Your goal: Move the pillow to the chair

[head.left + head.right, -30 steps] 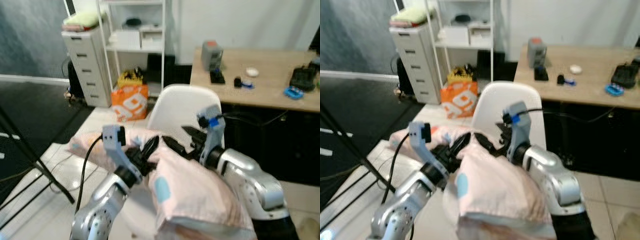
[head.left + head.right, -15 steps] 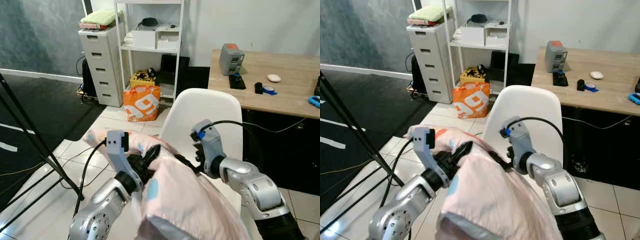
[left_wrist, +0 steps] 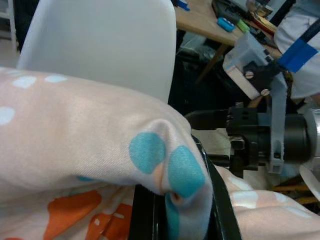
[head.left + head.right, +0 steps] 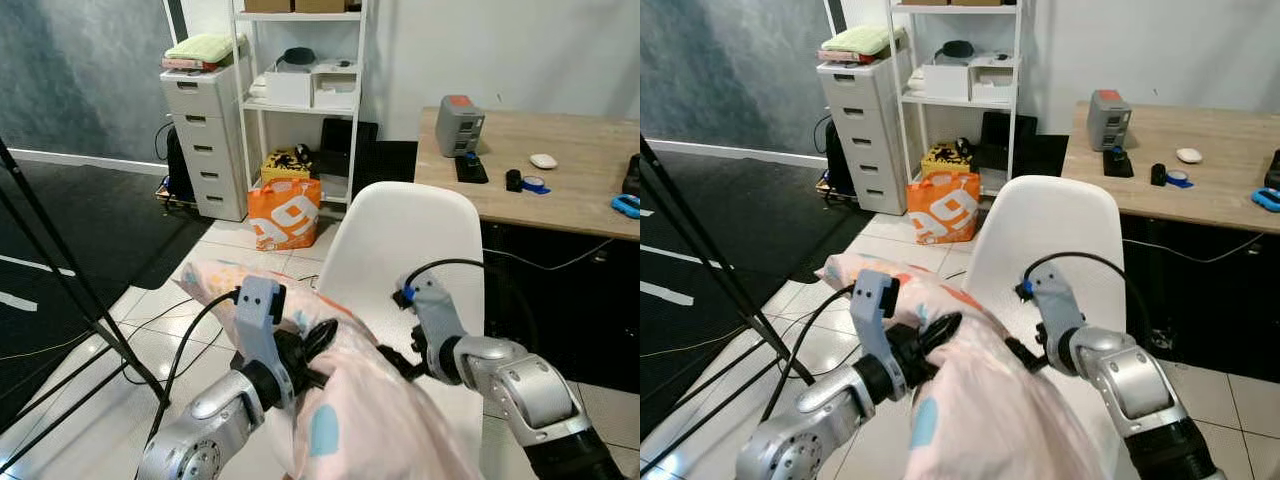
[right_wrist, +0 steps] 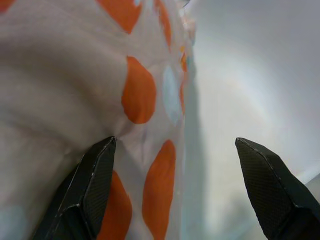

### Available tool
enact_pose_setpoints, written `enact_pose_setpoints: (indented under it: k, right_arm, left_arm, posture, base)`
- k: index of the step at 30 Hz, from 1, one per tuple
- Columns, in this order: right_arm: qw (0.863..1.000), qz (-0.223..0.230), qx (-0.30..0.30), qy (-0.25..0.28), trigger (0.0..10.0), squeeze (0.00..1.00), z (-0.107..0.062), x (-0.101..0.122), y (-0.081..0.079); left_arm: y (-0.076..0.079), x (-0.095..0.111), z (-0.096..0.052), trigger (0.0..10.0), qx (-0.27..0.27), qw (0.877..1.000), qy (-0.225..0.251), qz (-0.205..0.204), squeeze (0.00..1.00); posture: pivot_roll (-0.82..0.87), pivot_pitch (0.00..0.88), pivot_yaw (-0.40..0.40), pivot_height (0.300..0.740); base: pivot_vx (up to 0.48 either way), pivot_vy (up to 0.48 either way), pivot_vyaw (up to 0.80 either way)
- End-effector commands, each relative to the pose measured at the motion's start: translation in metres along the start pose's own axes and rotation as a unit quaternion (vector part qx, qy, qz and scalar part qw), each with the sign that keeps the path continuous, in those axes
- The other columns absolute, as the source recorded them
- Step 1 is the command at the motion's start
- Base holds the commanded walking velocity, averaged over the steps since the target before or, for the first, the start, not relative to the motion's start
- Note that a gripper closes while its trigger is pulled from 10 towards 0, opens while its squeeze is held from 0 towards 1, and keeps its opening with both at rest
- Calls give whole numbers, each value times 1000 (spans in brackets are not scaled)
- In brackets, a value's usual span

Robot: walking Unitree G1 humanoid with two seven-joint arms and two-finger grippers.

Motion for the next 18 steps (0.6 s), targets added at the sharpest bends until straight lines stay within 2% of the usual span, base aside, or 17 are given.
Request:
enact_pose_setpoints:
  k: [1,4,8,10,11,13,14,17,18]
  right_arm:
    - [998,-22,50,-20,10000,0,-2,-8,-19]
    - [995,-48,76,-44,10000,0,-5,-18,-27]
    - [994,-57,73,-54,10000,0,-5,-22,-25]
    - [995,-62,59,-59,10000,0,-4,-23,-19]
    - [995,-62,59,-59,10000,0,-4,-23,-19]
    - [995,-64,46,-54,10000,0,-3,-21,-14]
    - [995,-64,46,-54,10000,0,-3,-21,-14]
    - [998,-65,26,-3,10000,0,0,1,-7]
    - [998,-65,26,-3,10000,0,0,1,-7]
  left_arm:
    - [14,13,-1,10000,-29,999,12,27,0]
    - [23,15,0,10000,-46,998,7,42,0]
    - [31,19,0,10000,-63,997,6,51,0]
    - [39,25,-3,10000,-83,993,12,88,0]
    - [39,25,-3,10000,-83,993,12,88,0]
    - [30,23,-7,10000,-77,989,6,124,0]
    - [30,23,-7,10000,-77,989,6,124,0]
    - [-15,23,-11,10000,14,988,18,153,0]
    - [-15,23,-11,10000,14,988,18,153,0]
  posture:
    - [-296,41,40,670]
    - [-296,41,40,660]
    - [-296,40,40,650]
    - [-292,40,42,640]
    - [-292,40,42,640]
    - [-290,39,42,630]
    - [-290,39,42,630]
    - [-290,37,43,615]
    - [-290,37,43,615]
  base:
    - [0,0,0]
    - [0,0,0]
    - [0,0,0]
    - [0,0,0]
    - [0,0,0]
    - [0,0,0]
    - [0,0,0]
    - [0,0,0]
    - [0,0,0]
Point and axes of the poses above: a point about 5 cm out from each wrist's last joint towards the gripper, its own z axis pointing out of the wrist towards the gripper, its own x axis along the axis of the wrist's last joint, y = z × x, the point moved 6 cm from there along z, pointing out of the wrist towards the gripper, and after that the axes turned 3 degrees about -z, right-handed, at the moved point
